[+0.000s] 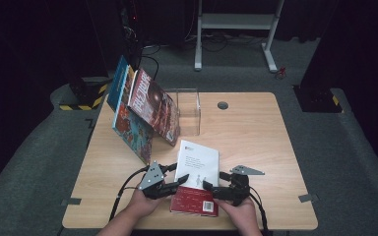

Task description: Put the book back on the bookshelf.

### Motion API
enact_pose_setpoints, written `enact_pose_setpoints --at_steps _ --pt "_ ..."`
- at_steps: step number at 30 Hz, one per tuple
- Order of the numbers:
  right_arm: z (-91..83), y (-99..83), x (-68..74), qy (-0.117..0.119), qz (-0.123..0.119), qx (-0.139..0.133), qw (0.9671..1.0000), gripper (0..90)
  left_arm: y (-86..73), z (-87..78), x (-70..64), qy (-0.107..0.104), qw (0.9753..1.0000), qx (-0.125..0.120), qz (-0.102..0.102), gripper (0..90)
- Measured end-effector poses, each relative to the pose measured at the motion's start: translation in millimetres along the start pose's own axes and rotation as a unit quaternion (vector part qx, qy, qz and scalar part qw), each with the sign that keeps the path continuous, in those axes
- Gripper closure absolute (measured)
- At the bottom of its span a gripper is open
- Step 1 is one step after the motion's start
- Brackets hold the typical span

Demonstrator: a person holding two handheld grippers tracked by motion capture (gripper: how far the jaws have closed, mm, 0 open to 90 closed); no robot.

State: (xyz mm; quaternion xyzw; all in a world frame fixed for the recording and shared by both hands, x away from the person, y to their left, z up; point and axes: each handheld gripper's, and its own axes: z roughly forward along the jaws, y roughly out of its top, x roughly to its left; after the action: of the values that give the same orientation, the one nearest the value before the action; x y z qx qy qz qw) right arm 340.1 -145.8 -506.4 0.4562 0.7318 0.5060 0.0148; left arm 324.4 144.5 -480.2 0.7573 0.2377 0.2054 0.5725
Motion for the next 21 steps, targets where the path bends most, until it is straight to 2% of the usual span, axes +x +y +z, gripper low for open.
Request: enact_pose_setpoints --at_steps 6,10,16,21 --pt "1.7 0.7 -3.0 0.008 0.005 -0.004 0.9999 7.5 -0.1 -0.7 -0.7 0.001 1.0000 -0.002 0.003 49.0" --pt "3.6 1.7 -7.8 0.021 0.023 -0.004 0.9995 7.3 -0.2 -0.6 -0.6 0.001 1.0000 -0.001 0.002 49.0" --pt "7.2 3.0 -13.9 0.033 0.034 -0.005 0.9989 7.0 -0.5 -0.4 -0.4 0.003 1.0000 0.001 -0.001 49.0" --pt "8.0 3.3 -18.3 0.047 0.043 -0.006 0.9979 7.0 0.3 -1.7 -2.2 0.005 1.0000 -0.001 0.007 49.0"
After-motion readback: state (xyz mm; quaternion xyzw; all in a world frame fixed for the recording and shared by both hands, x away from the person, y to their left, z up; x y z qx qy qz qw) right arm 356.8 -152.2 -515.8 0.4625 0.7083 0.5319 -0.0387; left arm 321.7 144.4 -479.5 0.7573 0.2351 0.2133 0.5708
